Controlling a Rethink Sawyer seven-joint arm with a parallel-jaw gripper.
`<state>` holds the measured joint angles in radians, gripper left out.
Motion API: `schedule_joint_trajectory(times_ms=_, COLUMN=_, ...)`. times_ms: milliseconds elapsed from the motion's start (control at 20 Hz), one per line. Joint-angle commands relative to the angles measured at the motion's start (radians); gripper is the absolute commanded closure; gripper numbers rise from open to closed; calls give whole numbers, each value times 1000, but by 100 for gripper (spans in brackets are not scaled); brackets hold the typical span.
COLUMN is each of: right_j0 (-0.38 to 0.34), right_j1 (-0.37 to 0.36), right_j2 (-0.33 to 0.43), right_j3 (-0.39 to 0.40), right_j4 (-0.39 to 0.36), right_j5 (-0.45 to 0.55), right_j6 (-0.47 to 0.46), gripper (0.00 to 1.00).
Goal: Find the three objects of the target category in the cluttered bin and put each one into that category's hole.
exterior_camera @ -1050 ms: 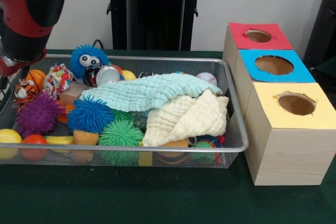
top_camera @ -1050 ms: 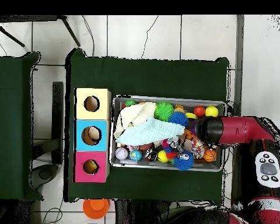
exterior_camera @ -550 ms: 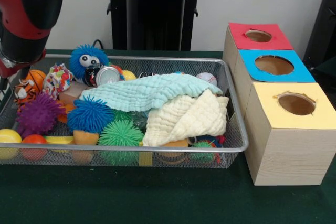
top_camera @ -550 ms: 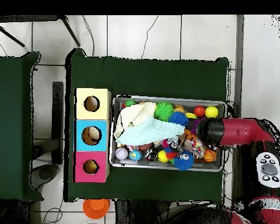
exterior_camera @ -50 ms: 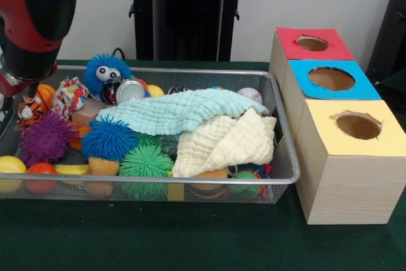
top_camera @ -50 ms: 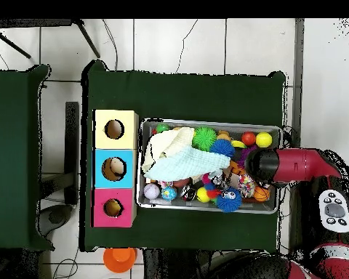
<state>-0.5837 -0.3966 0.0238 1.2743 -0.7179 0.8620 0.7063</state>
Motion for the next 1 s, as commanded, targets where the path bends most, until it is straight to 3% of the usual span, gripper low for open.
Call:
schedule_joint_trajectory(times_ms=50, right_j0=-28, right_j1=48, right_j2=80, right_j3=63, right_j4=42, right_j5=-43, right_j6=67, gripper=0)
schedule_joint_trajectory(times_ms=550, right_j0=-2, right_j1=98, right_j2=68, right_j3=13, right_j4=30, right_j5=-20, right_j6=74, gripper=0)
schedule_joint_trajectory(times_ms=1000, right_j0=-34, right_j1=84, right_j2=107, right_j3=39, right_j4=50, right_j5=-75, right_j6=54, gripper=0)
